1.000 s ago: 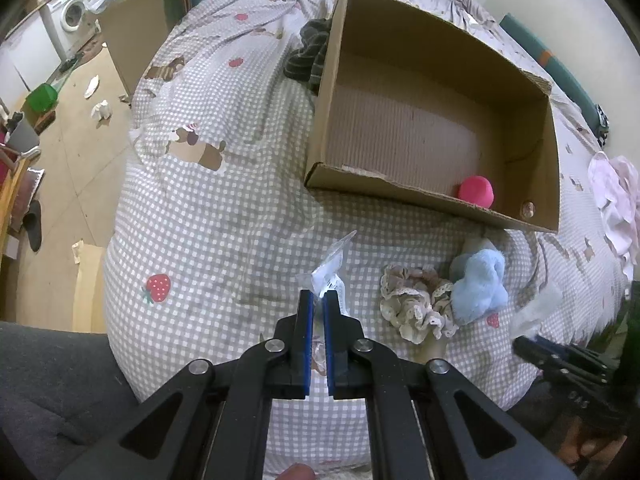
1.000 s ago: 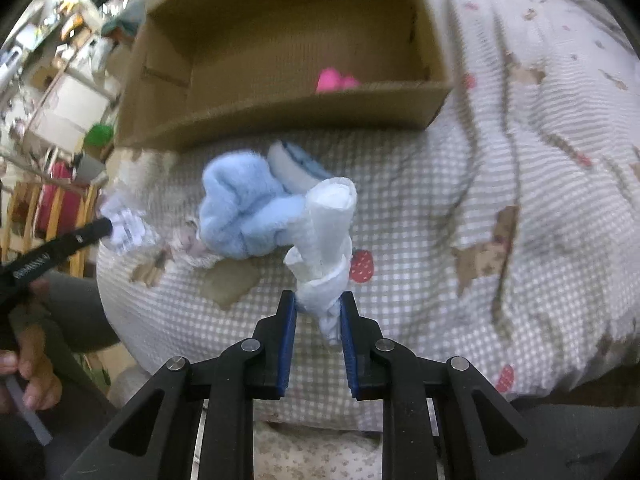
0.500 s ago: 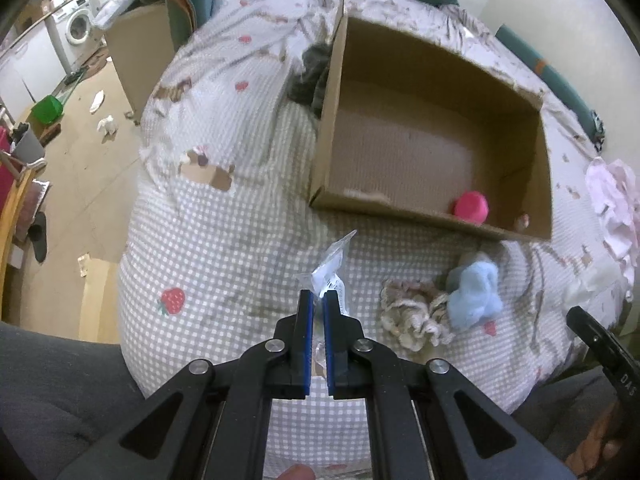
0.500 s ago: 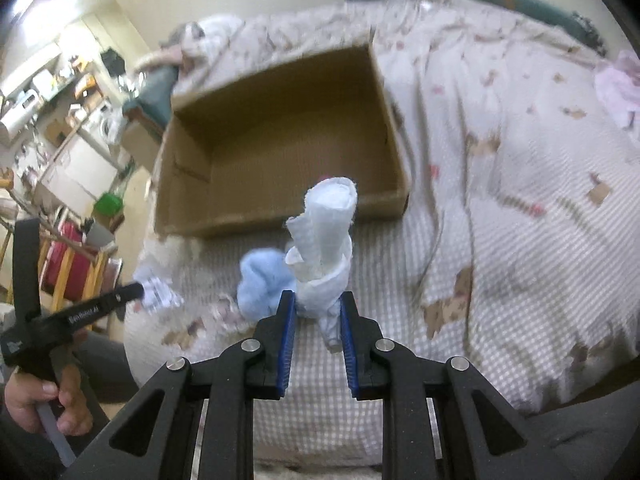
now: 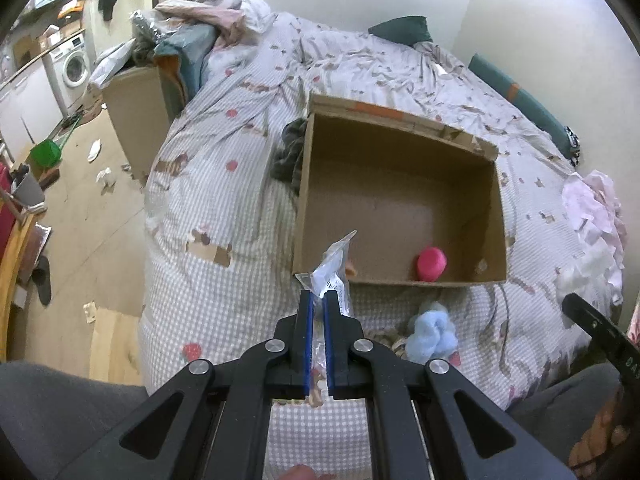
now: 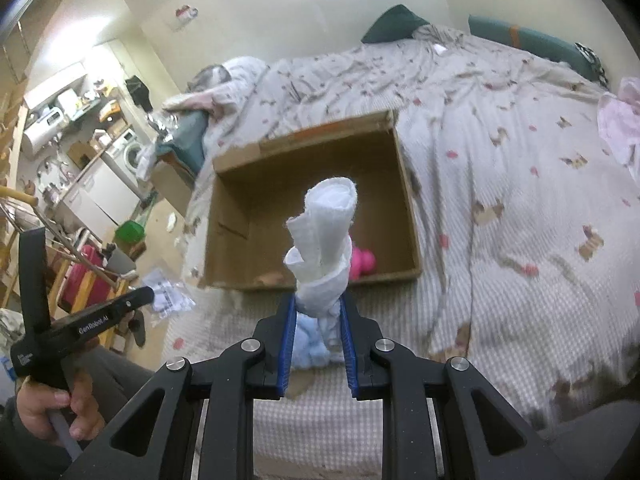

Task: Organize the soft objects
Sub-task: 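Carry the white sock into the box with the right gripper while the left drops the bag in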

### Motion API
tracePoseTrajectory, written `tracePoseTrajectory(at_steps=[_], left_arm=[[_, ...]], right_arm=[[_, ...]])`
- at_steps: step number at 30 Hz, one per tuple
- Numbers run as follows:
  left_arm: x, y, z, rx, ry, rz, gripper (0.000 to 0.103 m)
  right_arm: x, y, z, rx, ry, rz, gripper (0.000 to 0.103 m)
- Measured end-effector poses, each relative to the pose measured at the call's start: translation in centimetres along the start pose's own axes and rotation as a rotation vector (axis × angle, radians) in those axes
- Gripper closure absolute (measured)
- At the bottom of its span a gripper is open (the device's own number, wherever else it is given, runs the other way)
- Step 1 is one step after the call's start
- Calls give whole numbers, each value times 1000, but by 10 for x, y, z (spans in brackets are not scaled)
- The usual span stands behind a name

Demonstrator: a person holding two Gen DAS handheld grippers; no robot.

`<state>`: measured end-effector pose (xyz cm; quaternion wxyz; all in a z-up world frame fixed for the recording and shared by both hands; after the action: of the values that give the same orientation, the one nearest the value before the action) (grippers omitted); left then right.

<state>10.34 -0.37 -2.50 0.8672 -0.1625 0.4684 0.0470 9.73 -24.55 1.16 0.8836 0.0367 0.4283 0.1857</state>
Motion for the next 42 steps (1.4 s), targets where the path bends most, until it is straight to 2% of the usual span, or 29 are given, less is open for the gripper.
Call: tracePoseTrajectory(at_steps=[8,12,15,19,24,30,35,42], left_arm=[[6,-25,34,49,-20,-18,98],[25,-36,44,93,-12,-22,98],[43,-38,49,90,15,-19,98],[62,-42,54,82,34,-10,98],[87,-47,54,105,30,3,98],[123,-42,41,91,71,-1,98],[126,-48,36,148,42,5,98],[126,-45,37,118,54,-8,98]], right_arm=[[15,-4,39,-5,-30,23,80],[31,-12,53,-1,-27,20,80],[46,-20,60,-1,-27,22,80],[69,-30,58,-17,-11,5,80],[96,-42,47,31,24,11,80],[112,-47,38,36,67,11,80],[121,-53,32,64,103,4,80],[138,-53,24,88,164,13,80]])
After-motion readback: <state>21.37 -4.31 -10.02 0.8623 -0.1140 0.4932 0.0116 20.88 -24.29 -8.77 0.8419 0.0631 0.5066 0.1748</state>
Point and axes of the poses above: each gripper's, at about its wrist camera, not at the fingertips, and x roughly the way its jaws point, y to its left, z to its top, the point moved 9 cm from there along x, roughly the way its jaws point, and after that the axes turned 11 degrees about -x, right-handed, at the moved point
